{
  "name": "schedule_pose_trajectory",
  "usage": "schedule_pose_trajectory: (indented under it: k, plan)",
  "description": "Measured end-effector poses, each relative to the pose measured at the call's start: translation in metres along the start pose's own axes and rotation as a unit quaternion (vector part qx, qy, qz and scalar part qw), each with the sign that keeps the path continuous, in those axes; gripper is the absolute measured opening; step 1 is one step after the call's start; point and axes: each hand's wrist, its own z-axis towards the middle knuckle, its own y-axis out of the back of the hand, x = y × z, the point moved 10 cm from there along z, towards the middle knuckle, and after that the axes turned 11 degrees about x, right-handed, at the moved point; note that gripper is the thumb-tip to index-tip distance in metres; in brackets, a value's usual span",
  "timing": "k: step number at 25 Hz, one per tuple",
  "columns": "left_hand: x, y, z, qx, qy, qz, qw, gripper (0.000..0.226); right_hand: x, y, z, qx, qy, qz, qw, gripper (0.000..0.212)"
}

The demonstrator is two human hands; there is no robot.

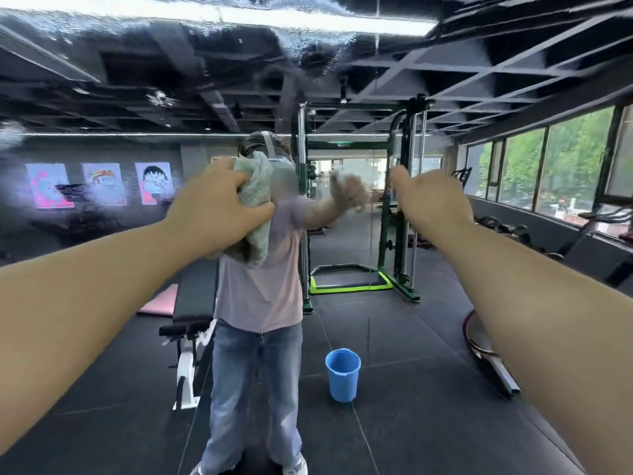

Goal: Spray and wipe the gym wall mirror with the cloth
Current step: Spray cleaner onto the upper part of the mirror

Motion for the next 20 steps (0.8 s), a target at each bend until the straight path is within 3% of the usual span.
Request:
schedule_pose_trajectory:
  k: [4, 8, 14, 20]
  plan:
    - [-0.029, -0.017, 0.006, 0.007, -0.035, 0.018, 0.999, 0.029, 0.003, 0.013, 0.011, -0.027, 0.011, 0.056, 0.998, 0.059]
    - [-0.009, -0.01, -0.004, 0.033, -0.027, 0.036, 0.998, 0.031, 0.05, -0.008, 0.012, -0.007, 0.06, 0.114, 0.992, 0.061]
    - [0.077, 0.043, -0.042, 0.021, 0.027, 0.024, 0.999, 0.035, 0.132, -0.053, -0.013, 0.015, 0.079, 0.11, 0.991, 0.056]
    - [0.208, 0.125, -0.118, 0.02, 0.043, 0.023, 0.999, 0.03, 0.274, -0.142, -0.068, 0.053, 0.108, 0.07, 0.99, 0.057]
